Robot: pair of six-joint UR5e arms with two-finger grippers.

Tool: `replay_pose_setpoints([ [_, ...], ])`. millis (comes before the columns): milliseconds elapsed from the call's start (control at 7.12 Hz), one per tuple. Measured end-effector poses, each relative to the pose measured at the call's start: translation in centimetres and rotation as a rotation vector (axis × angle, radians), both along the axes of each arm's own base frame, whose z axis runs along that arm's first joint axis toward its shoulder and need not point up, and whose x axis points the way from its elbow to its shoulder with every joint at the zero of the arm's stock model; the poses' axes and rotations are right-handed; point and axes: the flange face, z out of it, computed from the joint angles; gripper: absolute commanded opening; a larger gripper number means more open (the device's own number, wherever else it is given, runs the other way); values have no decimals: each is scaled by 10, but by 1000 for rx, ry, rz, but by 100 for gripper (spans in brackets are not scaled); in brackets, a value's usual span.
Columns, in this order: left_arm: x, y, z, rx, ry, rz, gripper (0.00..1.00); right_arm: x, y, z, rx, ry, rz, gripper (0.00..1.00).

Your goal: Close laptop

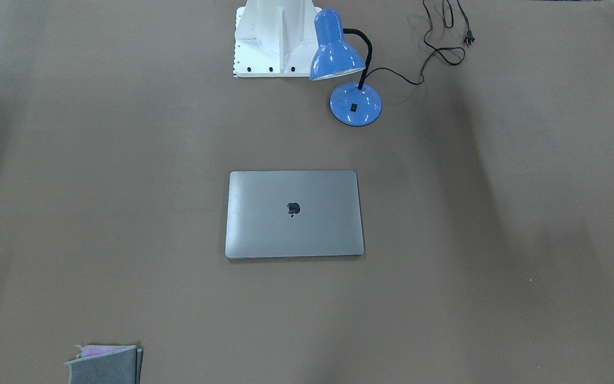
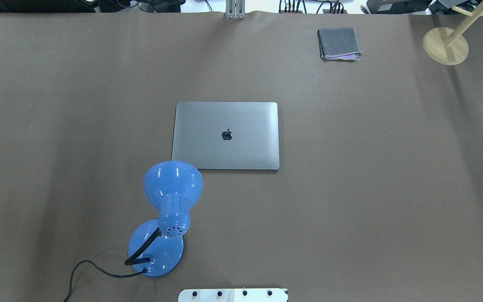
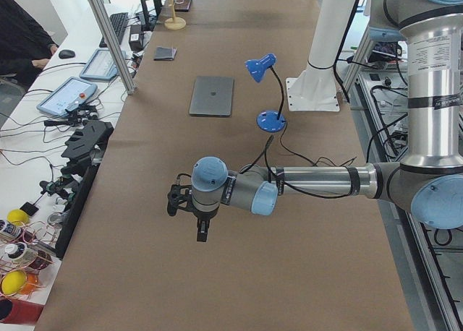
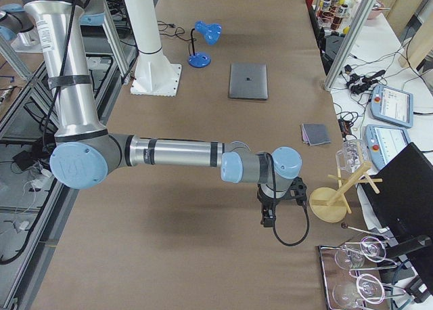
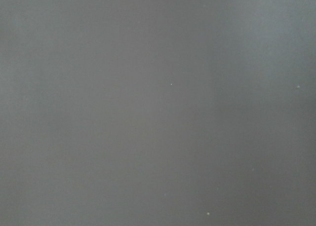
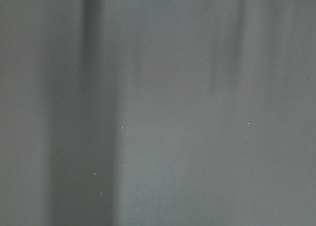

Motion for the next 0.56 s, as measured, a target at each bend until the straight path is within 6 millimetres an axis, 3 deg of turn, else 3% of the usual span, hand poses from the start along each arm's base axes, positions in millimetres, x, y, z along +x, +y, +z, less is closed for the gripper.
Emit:
replay_pose_setpoints([
  [281, -5, -17, -14, -40, -5, -6, 99, 9, 24, -8, -2, -45, 19, 100],
  [562, -6, -27, -23, -41, -6, -10, 99, 9, 26, -12, -5, -76, 32, 100],
])
